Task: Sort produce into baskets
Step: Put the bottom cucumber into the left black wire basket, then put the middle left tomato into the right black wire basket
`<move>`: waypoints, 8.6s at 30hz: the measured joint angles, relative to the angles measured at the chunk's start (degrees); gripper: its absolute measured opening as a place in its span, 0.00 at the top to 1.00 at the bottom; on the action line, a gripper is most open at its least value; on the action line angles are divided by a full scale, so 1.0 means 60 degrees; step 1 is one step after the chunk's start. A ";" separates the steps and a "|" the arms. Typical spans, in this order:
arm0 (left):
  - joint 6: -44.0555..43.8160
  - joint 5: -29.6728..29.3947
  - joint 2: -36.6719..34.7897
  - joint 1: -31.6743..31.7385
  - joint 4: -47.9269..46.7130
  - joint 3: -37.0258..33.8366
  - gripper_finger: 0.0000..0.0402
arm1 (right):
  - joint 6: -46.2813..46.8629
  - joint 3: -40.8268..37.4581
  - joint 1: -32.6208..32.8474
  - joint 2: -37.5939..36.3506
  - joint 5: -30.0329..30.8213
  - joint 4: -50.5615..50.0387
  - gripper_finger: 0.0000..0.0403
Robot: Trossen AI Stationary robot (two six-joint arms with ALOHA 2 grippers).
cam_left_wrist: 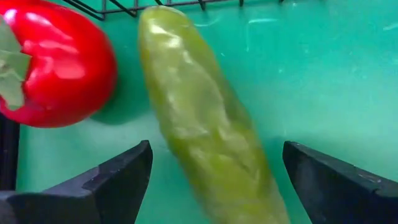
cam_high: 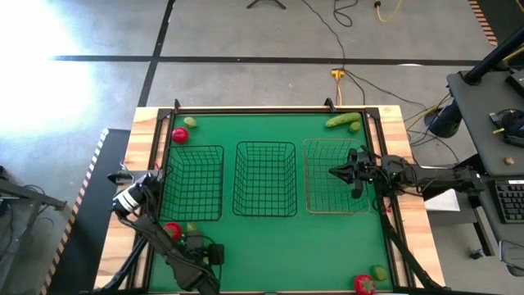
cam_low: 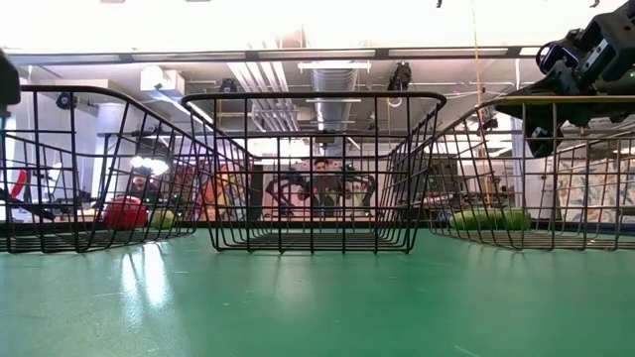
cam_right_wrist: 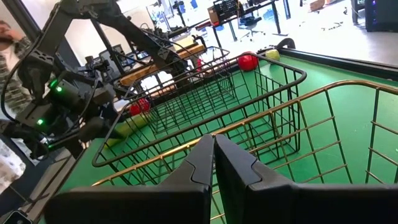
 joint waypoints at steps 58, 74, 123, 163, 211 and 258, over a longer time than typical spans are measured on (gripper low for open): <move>1.1838 -0.1262 -0.6501 0.4884 -0.1509 -0.2948 0.60 | 0.0000 -0.0003 -0.0002 0.0198 0.0015 0.0087 0.98; 1.7657 0.0212 -0.6465 0.7093 0.0799 -0.5690 0.60 | 0.0000 0.0000 0.0000 0.0198 0.0004 0.0095 0.98; 0.9717 -0.0381 -0.5685 0.1080 -0.0758 0.0227 0.28 | 0.0000 0.0000 -0.0001 0.0198 0.0001 0.0098 0.98; 0.6480 0.1598 -0.2742 -0.2495 -0.1728 -0.1638 0.36 | 0.0000 0.0000 -0.0001 0.0198 0.0001 0.0101 0.98; 0.4214 -0.0092 -0.4340 -0.3046 0.1526 -0.3597 0.25 | 0.0000 0.0000 -0.0002 0.0198 0.0000 0.0102 0.98; 0.2946 -0.0042 -0.4347 -0.3220 0.2031 -0.4666 0.17 | 0.0000 0.0000 0.0000 0.0198 0.0004 0.0101 0.98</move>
